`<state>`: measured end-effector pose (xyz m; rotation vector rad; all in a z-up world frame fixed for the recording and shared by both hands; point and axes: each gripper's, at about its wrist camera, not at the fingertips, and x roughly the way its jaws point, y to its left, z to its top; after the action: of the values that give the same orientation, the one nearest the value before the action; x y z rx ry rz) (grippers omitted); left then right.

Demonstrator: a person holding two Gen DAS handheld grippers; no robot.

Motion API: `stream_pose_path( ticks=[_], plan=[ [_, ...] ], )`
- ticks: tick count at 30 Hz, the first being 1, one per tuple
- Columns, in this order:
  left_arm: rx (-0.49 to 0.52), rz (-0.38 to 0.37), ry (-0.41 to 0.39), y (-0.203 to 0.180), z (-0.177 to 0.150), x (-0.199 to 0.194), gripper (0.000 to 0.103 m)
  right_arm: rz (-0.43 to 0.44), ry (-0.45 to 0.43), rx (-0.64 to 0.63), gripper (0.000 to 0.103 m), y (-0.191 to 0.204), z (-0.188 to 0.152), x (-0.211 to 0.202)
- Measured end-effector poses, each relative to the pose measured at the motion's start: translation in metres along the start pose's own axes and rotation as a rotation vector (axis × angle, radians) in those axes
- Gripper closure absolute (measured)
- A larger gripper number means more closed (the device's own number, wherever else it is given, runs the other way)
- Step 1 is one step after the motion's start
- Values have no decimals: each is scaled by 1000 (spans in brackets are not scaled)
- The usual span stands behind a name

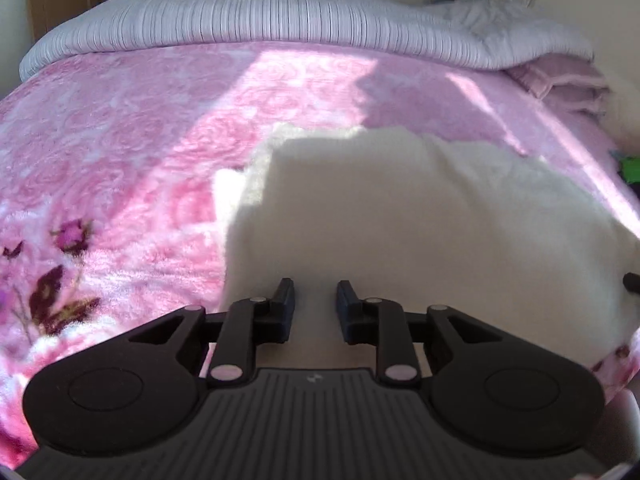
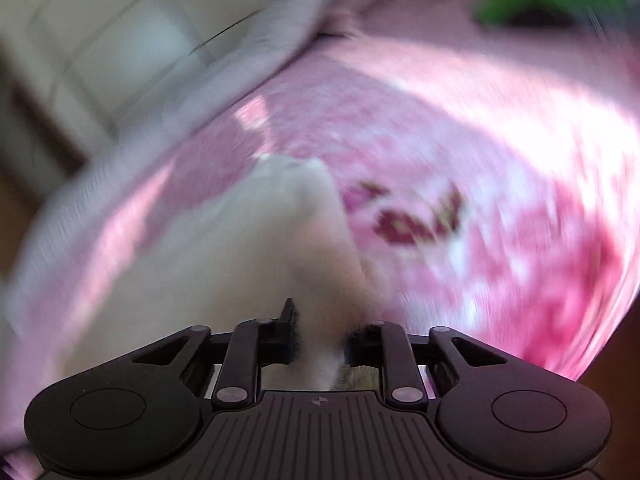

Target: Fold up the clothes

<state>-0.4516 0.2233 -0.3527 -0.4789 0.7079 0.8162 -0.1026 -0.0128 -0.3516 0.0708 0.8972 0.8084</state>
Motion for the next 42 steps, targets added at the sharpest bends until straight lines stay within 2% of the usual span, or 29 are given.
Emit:
stream_pose_path(
  ticks=[2, 4, 8, 13, 16, 19, 23, 27, 30, 34, 38, 42],
  plan=[
    [-48, -26, -6, 8, 2, -6, 82, -61, -39, -170, 87, 31, -1, -4],
    [-111, -60, -10, 19, 4, -14, 82, -72, -110, -318, 88, 61, -4, -14],
    [-214, -117, -22, 45, 0, -29, 85, 2, -246, -655, 89, 137, -29, -29],
    [-368, -220, -26, 74, -13, -44, 86, 146, -234, -1092, 88, 220, -114, -22],
    [-415, -250, -23, 82, -21, -50, 86, 190, -196, -1155, 81, 227, -132, -23],
    [-419, -258, -22, 84, -24, -57, 86, 234, -156, -1219, 59, 234, -150, -23],
    [-404, -258, -27, 78, -21, -63, 86, 293, -103, -1302, 54, 243, -175, -24],
    [-391, -287, -22, 71, -15, -63, 86, 392, -41, -1135, 54, 222, -124, -40],
    [-369, -307, -10, 65, -8, -57, 83, 382, 40, -964, 54, 196, -81, -44],
    [-366, -384, 66, 59, 6, -31, 78, 380, 204, -598, 54, 157, -8, -21],
    [-454, -491, 159, 59, 18, 4, 74, 319, 350, -492, 54, 149, 26, 32],
    [-557, -516, 224, 65, 31, 39, 72, 257, 494, -384, 54, 141, 60, 85]
  ],
)
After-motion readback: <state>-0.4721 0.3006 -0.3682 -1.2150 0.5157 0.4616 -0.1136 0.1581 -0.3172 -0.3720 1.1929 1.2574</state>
